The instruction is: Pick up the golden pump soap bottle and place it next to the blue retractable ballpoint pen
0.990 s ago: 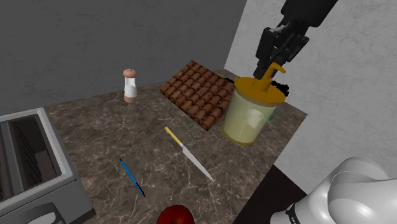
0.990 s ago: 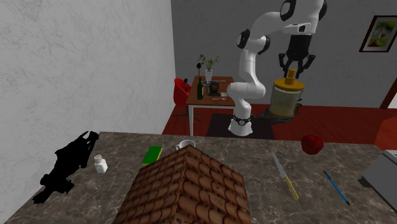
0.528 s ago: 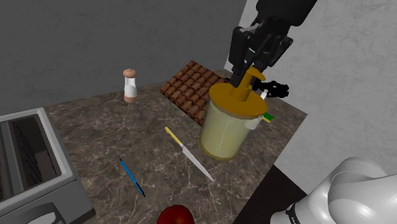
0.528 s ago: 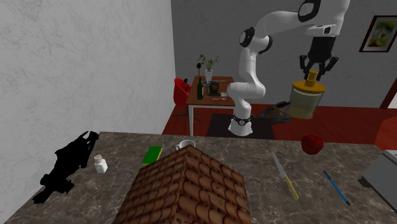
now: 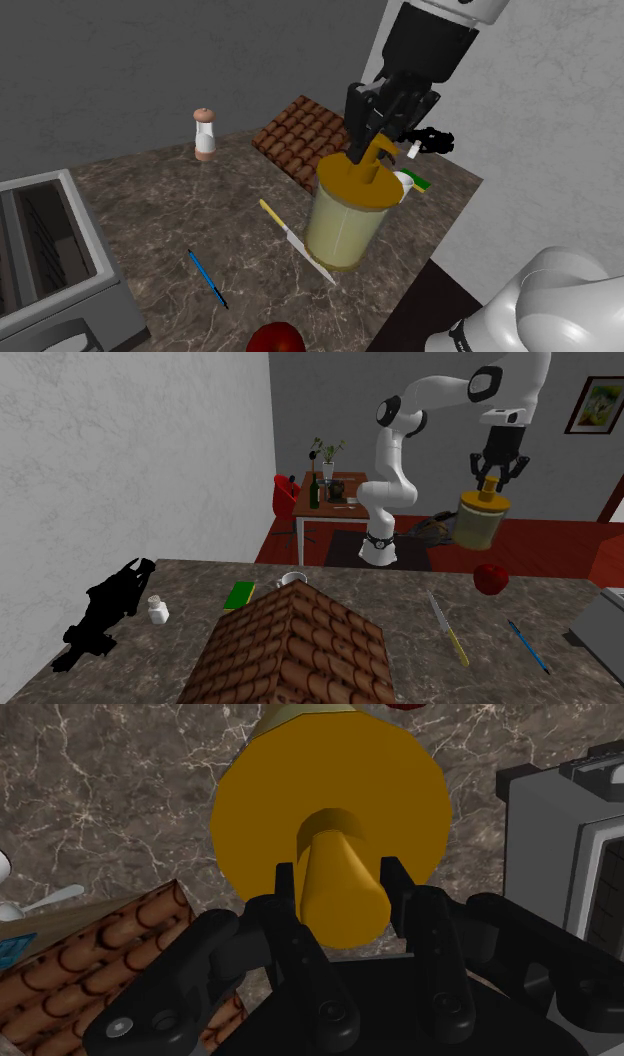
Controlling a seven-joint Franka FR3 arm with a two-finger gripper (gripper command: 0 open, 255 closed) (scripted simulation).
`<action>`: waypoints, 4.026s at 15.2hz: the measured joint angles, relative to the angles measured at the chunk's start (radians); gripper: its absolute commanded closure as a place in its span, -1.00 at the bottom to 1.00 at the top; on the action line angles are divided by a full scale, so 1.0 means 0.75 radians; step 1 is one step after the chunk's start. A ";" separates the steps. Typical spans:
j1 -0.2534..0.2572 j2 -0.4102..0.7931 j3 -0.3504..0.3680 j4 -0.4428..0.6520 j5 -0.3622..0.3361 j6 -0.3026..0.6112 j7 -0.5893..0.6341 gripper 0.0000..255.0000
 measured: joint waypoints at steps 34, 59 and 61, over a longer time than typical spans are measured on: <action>0.051 -0.038 0.117 -0.628 0.100 0.593 -0.008 1.00; 0.061 -0.037 0.134 -0.696 0.118 0.666 -0.007 -1.00; 0.062 -0.053 0.121 -0.659 0.112 0.612 -0.006 -1.00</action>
